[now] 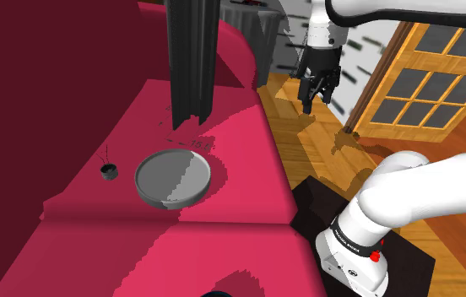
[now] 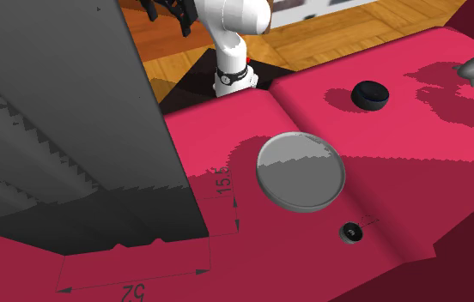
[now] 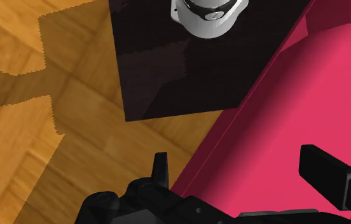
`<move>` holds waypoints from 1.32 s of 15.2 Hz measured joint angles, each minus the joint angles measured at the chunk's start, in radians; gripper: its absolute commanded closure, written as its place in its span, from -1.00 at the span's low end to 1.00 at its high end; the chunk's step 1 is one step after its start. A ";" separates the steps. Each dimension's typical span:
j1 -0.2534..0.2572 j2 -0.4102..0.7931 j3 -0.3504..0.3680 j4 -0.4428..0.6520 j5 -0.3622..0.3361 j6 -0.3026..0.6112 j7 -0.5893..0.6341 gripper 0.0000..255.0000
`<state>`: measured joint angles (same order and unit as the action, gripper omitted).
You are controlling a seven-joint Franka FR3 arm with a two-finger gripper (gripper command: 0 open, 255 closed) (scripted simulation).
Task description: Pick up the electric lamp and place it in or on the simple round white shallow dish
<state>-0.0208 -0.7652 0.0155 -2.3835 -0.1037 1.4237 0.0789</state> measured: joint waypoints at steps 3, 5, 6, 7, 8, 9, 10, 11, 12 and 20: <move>0.012 0.025 0.013 0.006 0.014 0.022 0.005 -1.00; 0.032 0.066 0.037 0.010 0.037 0.064 0.019 -1.00; 0.041 0.087 0.047 0.018 0.046 0.081 0.021 -1.00; 0.051 0.108 0.060 0.025 0.058 0.098 0.028 -1.00; 0.060 0.141 0.072 0.047 0.067 0.113 0.033 -1.00; 0.070 0.158 0.083 0.049 0.076 0.132 0.037 -1.00; 0.076 0.182 0.090 0.052 0.081 0.156 0.035 -1.00; 0.085 0.218 0.104 0.077 0.090 0.171 0.042 -1.00; 0.095 0.244 0.118 0.094 0.098 0.185 0.048 -1.00; 0.157 0.453 0.212 0.212 0.131 0.310 0.085 -1.00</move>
<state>0.1363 -0.3120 0.2278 -2.1715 0.0275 1.7333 0.1635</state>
